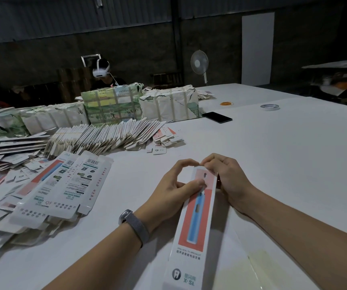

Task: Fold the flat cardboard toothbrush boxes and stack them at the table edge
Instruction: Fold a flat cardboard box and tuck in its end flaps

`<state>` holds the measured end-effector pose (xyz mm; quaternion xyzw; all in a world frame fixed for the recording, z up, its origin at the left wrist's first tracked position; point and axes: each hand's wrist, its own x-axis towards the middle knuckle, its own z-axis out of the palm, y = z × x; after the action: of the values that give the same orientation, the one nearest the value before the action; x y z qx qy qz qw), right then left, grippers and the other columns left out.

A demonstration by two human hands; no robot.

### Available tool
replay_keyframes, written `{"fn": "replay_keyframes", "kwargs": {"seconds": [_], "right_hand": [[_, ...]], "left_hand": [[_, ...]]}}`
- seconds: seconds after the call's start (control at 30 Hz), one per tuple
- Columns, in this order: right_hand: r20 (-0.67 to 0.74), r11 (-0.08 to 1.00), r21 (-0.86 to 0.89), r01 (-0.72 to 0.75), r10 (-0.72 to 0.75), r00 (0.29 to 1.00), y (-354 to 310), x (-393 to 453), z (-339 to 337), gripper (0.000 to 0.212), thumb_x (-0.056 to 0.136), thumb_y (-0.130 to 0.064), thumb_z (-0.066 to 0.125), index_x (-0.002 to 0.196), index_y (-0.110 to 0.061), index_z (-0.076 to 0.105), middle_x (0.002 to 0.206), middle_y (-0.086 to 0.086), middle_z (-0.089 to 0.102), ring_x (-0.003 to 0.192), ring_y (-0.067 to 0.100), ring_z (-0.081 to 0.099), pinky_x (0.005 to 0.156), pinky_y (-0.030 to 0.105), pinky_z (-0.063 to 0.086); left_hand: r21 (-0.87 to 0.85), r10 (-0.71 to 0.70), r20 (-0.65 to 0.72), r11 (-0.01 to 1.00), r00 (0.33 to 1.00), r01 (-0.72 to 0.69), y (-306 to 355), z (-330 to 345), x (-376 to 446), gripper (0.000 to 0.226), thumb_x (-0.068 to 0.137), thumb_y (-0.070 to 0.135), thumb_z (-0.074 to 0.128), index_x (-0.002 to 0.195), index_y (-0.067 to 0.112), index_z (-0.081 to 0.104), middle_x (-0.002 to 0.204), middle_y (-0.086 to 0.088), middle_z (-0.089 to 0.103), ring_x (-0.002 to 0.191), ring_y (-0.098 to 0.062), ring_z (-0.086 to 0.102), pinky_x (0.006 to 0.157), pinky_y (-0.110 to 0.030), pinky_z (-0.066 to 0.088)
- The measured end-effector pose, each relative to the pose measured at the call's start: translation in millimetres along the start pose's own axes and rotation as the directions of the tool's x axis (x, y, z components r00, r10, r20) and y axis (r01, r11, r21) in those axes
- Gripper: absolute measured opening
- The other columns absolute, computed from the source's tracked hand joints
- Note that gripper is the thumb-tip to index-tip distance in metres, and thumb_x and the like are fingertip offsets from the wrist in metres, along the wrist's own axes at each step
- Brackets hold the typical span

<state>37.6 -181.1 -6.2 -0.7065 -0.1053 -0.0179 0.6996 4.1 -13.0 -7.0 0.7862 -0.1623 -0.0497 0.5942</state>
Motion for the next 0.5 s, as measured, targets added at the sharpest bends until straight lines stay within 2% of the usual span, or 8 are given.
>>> {"fn": "replay_keyframes", "kwargs": {"seconds": [0.1, 0.17, 0.27, 0.33, 0.43, 0.5], "right_hand": [[0.029, 1.000, 0.025, -0.011, 0.010, 1.000, 0.9, 0.5, 1.1, 0.032, 0.096, -0.017, 0.049, 0.071, -0.027, 0.067, 0.069, 0.000, 0.068, 0.064, 0.018, 0.066, 0.062, 0.030, 0.054], [0.055, 0.998, 0.057, -0.016, 0.013, 0.998, 1.8, -0.1, 1.9, 0.009, 0.085, -0.028, 0.055, 0.083, -0.027, 0.064, 0.073, 0.001, 0.069, 0.067, 0.021, 0.065, 0.064, 0.035, 0.051], [0.088, 0.999, 0.032, 0.007, -0.009, 0.996, 2.7, 0.8, 1.1, 0.027, 0.075, -0.032, 0.055, 0.100, -0.022, 0.056, 0.070, -0.003, 0.065, 0.064, 0.017, 0.064, 0.058, 0.031, 0.050], [0.099, 1.000, 0.020, 0.023, -0.025, 0.995, 2.9, 0.8, 1.3, 0.024, 0.080, -0.030, 0.057, 0.102, -0.021, 0.052, 0.069, -0.002, 0.063, 0.062, 0.017, 0.066, 0.056, 0.030, 0.050], [0.089, 1.000, 0.013, 0.029, -0.030, 0.996, 3.9, 0.4, 0.0, 0.005, 0.097, -0.017, 0.055, 0.099, -0.020, 0.052, 0.071, 0.001, 0.066, 0.066, 0.020, 0.066, 0.061, 0.035, 0.051], [0.089, 1.000, 0.017, 0.021, -0.023, 0.996, 4.9, 1.0, -1.5, 0.007, 0.100, -0.014, 0.053, 0.096, -0.021, 0.053, 0.072, 0.002, 0.067, 0.068, 0.023, 0.067, 0.064, 0.036, 0.052]], "left_hand": [[-0.044, 0.012, -0.059, 0.999, 0.998, -0.014, -2.2, -0.2, 0.3, 0.043, 0.084, 0.047, 0.066, 0.120, 0.036, 0.047, 0.090, -0.008, 0.078, 0.074, -0.025, 0.076, 0.068, -0.031, 0.061], [-0.101, 0.028, -0.115, 0.994, 0.993, -0.040, -4.8, -0.1, 0.6, 0.041, 0.087, 0.043, 0.068, 0.121, 0.034, 0.046, 0.091, -0.011, 0.078, 0.075, -0.027, 0.076, 0.068, -0.033, 0.061], [-0.155, 0.027, -0.157, 0.986, 0.987, -0.052, -7.4, 0.4, 0.7, 0.035, 0.094, 0.038, 0.067, 0.121, 0.033, 0.044, 0.091, -0.012, 0.078, 0.074, -0.028, 0.076, 0.067, -0.032, 0.061], [-0.160, 0.020, -0.157, 0.986, 0.987, -0.046, -7.6, 0.4, 0.7, 0.040, 0.089, 0.042, 0.066, 0.120, 0.033, 0.043, 0.089, -0.010, 0.078, 0.074, -0.026, 0.077, 0.065, -0.028, 0.060], [-0.153, 0.013, -0.148, 0.988, 0.989, -0.036, -8.6, -1.0, 1.1, 0.043, 0.088, 0.044, 0.066, 0.122, 0.034, 0.042, 0.091, -0.010, 0.079, 0.076, -0.027, 0.077, 0.067, -0.029, 0.060], [-0.141, 0.011, -0.140, 0.989, 0.990, -0.031, -10.0, -1.9, 1.6, 0.040, 0.091, 0.043, 0.066, 0.122, 0.035, 0.042, 0.092, -0.009, 0.079, 0.077, -0.028, 0.077, 0.068, -0.030, 0.061]]}}
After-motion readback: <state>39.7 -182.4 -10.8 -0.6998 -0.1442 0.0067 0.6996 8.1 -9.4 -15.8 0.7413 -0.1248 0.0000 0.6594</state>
